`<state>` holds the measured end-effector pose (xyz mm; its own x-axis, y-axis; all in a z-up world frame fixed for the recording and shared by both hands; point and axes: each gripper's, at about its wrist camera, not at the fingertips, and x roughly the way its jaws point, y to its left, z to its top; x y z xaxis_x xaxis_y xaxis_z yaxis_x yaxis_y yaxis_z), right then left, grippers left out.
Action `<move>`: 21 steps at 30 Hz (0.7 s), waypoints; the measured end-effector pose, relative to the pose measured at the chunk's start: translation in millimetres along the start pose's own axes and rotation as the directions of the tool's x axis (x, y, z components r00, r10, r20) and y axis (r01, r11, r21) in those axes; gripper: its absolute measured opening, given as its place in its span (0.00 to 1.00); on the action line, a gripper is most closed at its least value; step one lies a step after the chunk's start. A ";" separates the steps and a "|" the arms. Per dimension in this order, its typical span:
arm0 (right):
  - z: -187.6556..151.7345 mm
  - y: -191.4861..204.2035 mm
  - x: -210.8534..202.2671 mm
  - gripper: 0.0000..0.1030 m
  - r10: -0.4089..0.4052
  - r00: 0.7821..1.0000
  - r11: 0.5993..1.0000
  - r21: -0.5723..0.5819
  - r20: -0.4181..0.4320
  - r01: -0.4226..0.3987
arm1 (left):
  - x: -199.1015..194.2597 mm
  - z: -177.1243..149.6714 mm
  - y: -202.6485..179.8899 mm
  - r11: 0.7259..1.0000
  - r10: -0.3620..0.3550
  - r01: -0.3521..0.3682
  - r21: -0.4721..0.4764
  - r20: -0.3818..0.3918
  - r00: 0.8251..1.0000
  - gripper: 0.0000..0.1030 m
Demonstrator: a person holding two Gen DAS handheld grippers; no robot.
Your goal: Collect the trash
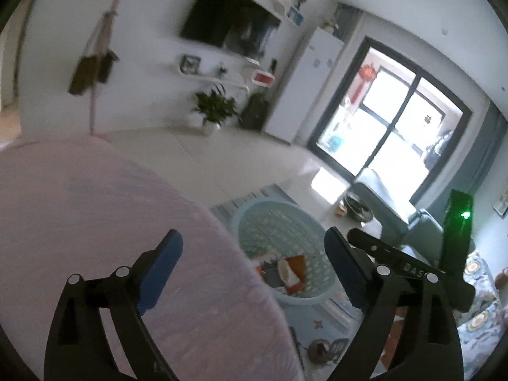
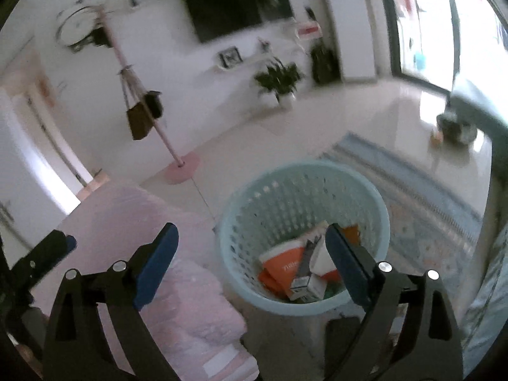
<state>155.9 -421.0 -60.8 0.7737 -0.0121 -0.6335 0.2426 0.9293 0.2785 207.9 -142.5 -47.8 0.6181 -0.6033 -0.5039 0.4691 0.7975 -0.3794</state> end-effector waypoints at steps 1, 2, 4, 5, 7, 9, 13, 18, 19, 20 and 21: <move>-2.8 11.4 -9.1 0.87 -0.007 1.000 0.999 -0.033 0.031 0.008 | -13.5 -3.3 0.9 0.999 0.030 -0.031 0.009 0.031 0.999 0.89; -5.3 20.0 -15.4 0.88 -0.015 0.998 0.998 -0.058 0.055 0.018 | -25.3 -6.0 1.7 0.997 0.069 -0.070 0.018 0.062 0.996 0.91; -15.5 42.7 -32.7 0.89 -0.045 0.990 0.990 -0.125 0.136 0.062 | -44.9 -13.5 0.7 0.990 0.136 -0.141 0.029 0.123 0.983 0.93; -19.5 48.9 -37.8 0.90 -0.056 0.985 0.987 -0.141 0.165 0.080 | -51.7 -16.8 0.1 0.986 0.159 -0.166 0.034 0.142 0.977 0.93; -32.0 63.3 -48.3 0.91 -0.067 0.970 0.979 -0.172 0.232 0.109 | -64.9 -27.7 -0.7 0.972 0.218 -0.230 0.046 0.180 0.959 0.93; -40.9 73.9 -52.5 0.91 -0.061 0.963 0.975 -0.193 0.261 0.114 | -74.5 -38.1 1.8 0.971 0.220 -0.234 0.049 0.195 0.956 0.93; -54.5 87.2 -55.1 0.91 -0.046 0.954 0.972 -0.209 0.296 0.111 | -81.6 -47.4 8.0 0.954 0.280 -0.297 0.041 0.236 0.931 0.93; -70.8 92.6 -58.7 0.91 0.002 0.952 0.979 -0.196 0.305 0.061 | -88.2 -53.8 9.1 0.924 0.353 -0.381 0.030 0.314 0.881 0.93; -72.3 93.9 -58.4 0.91 0.006 0.953 0.978 -0.200 0.304 0.058 | -90.3 -53.7 7.2 0.914 0.368 -0.404 0.043 0.335 0.867 0.93; -73.2 95.4 -58.2 0.91 0.010 0.952 0.976 -0.208 0.305 0.056 | -91.0 -53.5 7.0 0.903 0.391 -0.429 0.039 0.344 0.854 0.93; -73.6 97.1 -58.9 0.91 0.006 0.950 0.975 -0.214 0.311 0.063 | -90.5 -51.3 8.8 0.900 0.400 -0.434 0.029 0.337 0.852 0.93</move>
<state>90.8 -302.9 -49.6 0.9190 -0.1204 -0.3755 0.1604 0.9840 0.0772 123.7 -80.8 -45.3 0.9272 -0.1955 -0.3197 0.1720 0.9800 -0.1002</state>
